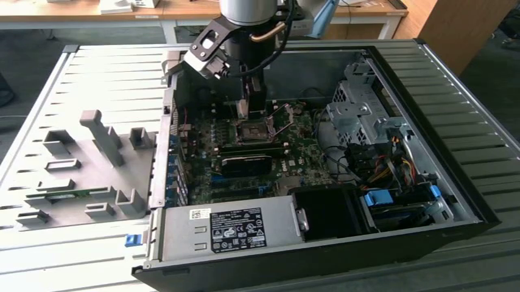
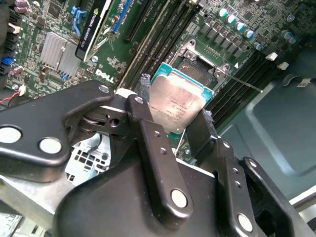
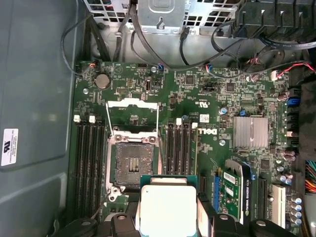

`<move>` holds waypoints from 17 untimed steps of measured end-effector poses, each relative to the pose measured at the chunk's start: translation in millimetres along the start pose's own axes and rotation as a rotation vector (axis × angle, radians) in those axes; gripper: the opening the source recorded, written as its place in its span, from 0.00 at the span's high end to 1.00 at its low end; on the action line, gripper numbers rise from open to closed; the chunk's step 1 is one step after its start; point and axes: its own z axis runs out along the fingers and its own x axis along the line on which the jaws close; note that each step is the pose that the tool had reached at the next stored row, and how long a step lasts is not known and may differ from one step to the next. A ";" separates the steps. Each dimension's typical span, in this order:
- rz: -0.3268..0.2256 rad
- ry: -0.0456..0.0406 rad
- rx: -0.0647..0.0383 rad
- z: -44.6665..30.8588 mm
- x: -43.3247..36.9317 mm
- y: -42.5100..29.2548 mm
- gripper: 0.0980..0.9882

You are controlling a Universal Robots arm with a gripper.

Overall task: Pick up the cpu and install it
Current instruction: 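Place the cpu into insertion slot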

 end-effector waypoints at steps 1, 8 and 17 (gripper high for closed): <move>0.000 0.0000 0.000 0.5 0.0 0.0 0.50; 0.004 -0.0003 0.000 3.1 0.0 -0.2 0.50; 0.005 -0.0003 0.000 12.4 1.5 1.1 0.50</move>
